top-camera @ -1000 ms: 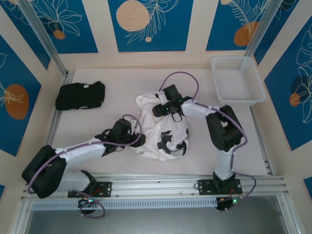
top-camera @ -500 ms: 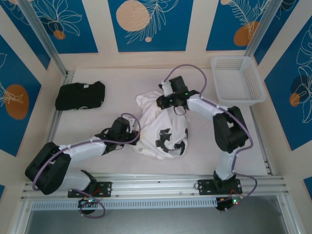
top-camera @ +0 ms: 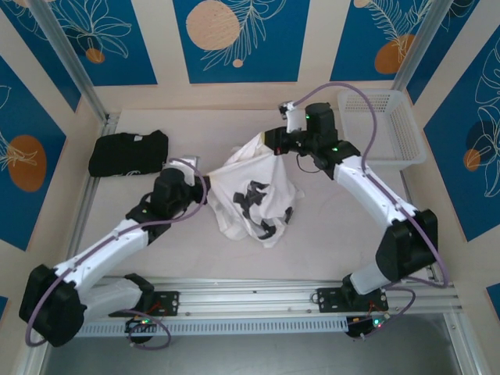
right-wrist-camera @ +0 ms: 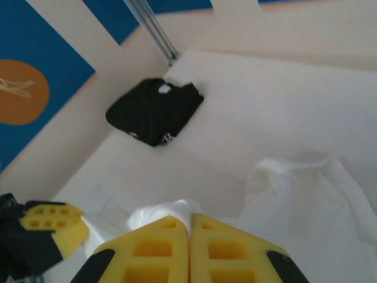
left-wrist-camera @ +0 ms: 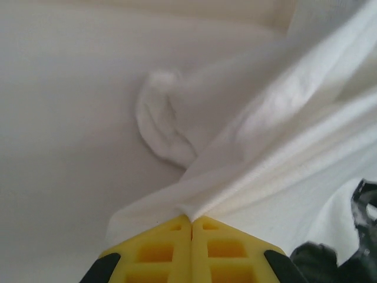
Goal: Fold the inside-out t-shirt
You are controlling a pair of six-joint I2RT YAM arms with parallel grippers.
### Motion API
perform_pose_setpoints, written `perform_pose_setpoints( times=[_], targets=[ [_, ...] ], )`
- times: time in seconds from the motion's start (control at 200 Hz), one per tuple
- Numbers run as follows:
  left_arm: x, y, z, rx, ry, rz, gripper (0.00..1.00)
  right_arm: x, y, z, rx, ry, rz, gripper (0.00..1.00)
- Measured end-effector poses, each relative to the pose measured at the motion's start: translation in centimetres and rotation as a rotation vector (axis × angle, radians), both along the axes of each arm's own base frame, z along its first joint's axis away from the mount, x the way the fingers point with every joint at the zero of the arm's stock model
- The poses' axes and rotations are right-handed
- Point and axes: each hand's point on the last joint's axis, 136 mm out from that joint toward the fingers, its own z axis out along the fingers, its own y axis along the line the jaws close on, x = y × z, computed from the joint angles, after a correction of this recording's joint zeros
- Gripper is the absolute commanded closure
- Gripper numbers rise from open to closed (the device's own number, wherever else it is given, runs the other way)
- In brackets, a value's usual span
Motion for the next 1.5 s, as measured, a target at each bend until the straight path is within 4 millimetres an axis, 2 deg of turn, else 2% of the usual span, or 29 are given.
perform_pose_setpoints(
  times=[0.09, 0.15, 0.205, 0.26, 0.31, 0.36, 0.44, 0.52, 0.565, 0.63, 0.67, 0.725, 0.825, 0.98, 1.075, 1.19, 1.29, 1.44, 1.5],
  targets=[
    [-0.4, 1.1, 4.4, -0.015, -0.118, 0.029, 1.0, -2.2, -1.4, 3.4, 0.025, -0.084, -0.022, 1.0],
    [-1.0, 1.8, 6.3, -0.026, -0.172, 0.036, 1.0, -4.3, -2.2, 4.9, 0.043, -0.13, -0.021, 1.0],
    [-1.6, 2.1, 7.0, -0.031, -0.194, 0.035, 1.0, -6.1, -2.8, 5.3, 0.055, -0.155, -0.016, 1.0],
    [-2.0, 2.3, 6.6, -0.029, -0.191, 0.032, 1.0, -7.5, -3.2, 4.8, 0.067, -0.161, -0.009, 1.0],
    [-2.4, 2.3, 5.0, -0.016, -0.163, 0.022, 1.0, -8.7, -3.4, 3.3, 0.073, -0.142, 0.001, 1.0],
    [-3.0, 2.1, 2.6, -0.001, -0.118, -0.007, 1.0, -9.4, -3.4, 1.1, 0.08, -0.105, 0.004, 1.0],
    [-4.5, 1.4, -2.8, 0.014, -0.005, -0.08, 1.0, -10.5, -3.4, -3.6, 0.077, -0.004, 0.003, 1.0],
    [-7.1, 0.0, -8.1, 0.013, 0.124, -0.183, 1.0, -11.4, -3.6, -8.5, 0.06, 0.117, -0.019, 1.0],
    [-8.8, -1.1, -10.5, 0.015, 0.193, -0.251, 0.92, -11.8, -3.8, -10.6, 0.048, 0.17, -0.034, 1.0],
    [-11.1, -3.1, -12.4, 0.017, 0.258, -0.364, 0.78, -12.3, -4.0, -12.5, 0.036, 0.221, -0.052, 1.0],
    [-12.1, -4.2, -12.6, 0.014, 0.272, -0.425, 0.69, -12.5, -4.0, -13.1, 0.031, 0.236, -0.058, 1.0],
    [-12.9, -5.4, -12.3, 0.0, 0.269, -0.49, 0.62, -12.6, -4.0, -13.5, 0.029, 0.243, -0.063, 1.0],
    [-12.1, -6.2, -10.8, -0.013, 0.22, -0.501, 0.52, -12.5, -4.0, -13.5, 0.027, 0.242, -0.071, 1.0],
    [-8.7, -7.9, -8.1, 0.022, 0.152, -0.463, 0.44, -12.6, -4.1, -13.2, 0.031, 0.23, -0.072, 1.0],
    [-6.9, -9.6, -8.0, 0.062, 0.149, -0.472, 0.39, -12.7, -3.9, -12.7, 0.039, 0.213, -0.054, 1.0],
    [-6.2, -11.6, -9.2, 0.101, 0.176, -0.511, 0.36, -12.9, -3.6, -12.5, 0.041, 0.201, -0.033, 1.0],
    [-6.0, -13.1, -10.3, 0.107, 0.21, -0.54, 0.44, -13.1, -3.4, -12.3, 0.043, 0.194, -0.013, 1.0],
    [-5.2, -14.2, -10.7, 0.097, 0.219, -0.543, 0.88, -13.5, -3.0, -12.3, 0.028, 0.171, 0.018, 1.0],
    [-4.6, -14.2, -10.3, 0.075, 0.223, -0.528, 1.0, -13.8, -3.1, -12.4, 0.012, 0.148, 0.032, 0.99]
  ],
)
